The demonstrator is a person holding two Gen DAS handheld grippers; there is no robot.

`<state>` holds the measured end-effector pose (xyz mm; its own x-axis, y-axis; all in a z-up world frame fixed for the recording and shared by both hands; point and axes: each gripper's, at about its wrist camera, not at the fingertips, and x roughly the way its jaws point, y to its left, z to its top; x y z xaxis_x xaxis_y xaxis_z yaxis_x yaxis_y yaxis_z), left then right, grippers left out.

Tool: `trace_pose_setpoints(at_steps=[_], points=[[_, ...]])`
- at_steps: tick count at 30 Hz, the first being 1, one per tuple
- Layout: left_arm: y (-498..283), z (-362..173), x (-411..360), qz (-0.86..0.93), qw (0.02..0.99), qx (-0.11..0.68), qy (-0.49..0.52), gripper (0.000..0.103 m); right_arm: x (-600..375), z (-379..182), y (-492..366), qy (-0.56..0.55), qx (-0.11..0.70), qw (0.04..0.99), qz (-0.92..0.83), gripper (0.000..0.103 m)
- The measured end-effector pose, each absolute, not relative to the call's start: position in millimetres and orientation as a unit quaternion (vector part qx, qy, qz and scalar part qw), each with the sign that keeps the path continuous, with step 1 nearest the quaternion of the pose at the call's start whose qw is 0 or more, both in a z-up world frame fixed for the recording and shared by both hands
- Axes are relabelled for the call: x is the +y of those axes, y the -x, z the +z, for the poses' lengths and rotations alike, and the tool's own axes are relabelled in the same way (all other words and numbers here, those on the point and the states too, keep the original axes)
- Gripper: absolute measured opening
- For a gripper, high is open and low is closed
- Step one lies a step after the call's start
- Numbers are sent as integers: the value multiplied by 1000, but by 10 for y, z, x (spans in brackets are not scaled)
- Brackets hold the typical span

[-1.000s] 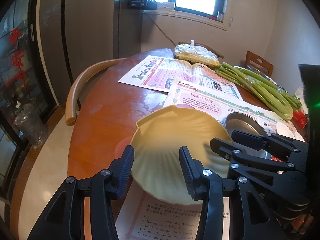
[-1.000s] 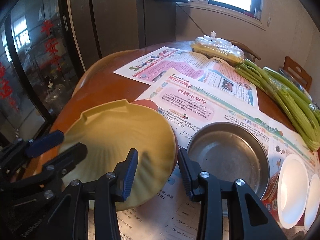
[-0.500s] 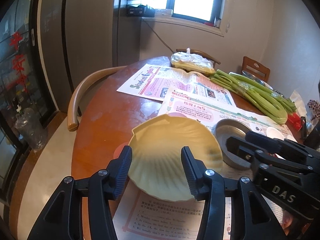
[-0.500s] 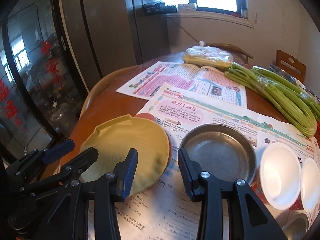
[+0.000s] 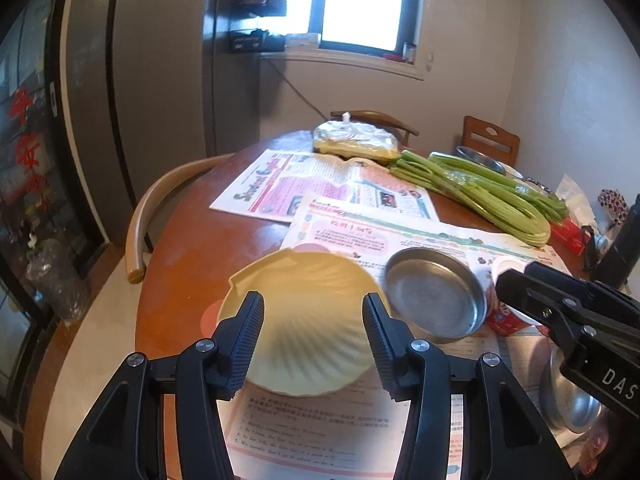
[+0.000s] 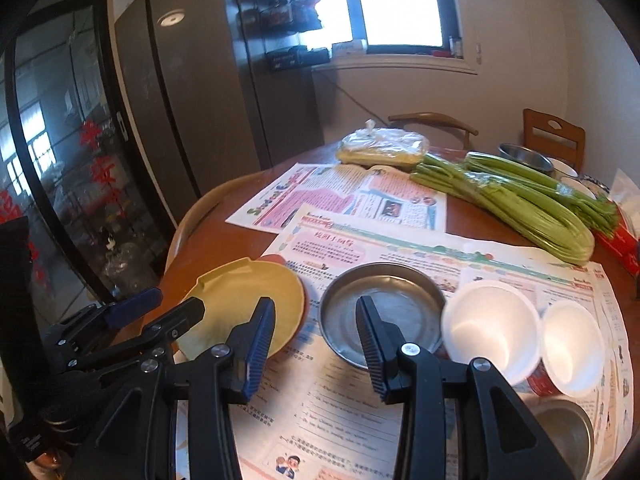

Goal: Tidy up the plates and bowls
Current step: 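Lower the yellow plate onto the orange plate and open the left tool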

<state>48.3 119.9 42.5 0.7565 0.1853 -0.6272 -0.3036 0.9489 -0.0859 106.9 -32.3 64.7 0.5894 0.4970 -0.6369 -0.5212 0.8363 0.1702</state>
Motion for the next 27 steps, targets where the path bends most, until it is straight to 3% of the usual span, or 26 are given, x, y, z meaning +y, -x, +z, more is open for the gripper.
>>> trace_pose_setpoints(at_steps=[10,27], points=[[-728,606,965,82,937,331,80,53,-856,591,-1107,-38,368,893,256,42],[-1534,326,664,25,910,412,38,53,-1045,209,-1218,-89,419,872,238,42]])
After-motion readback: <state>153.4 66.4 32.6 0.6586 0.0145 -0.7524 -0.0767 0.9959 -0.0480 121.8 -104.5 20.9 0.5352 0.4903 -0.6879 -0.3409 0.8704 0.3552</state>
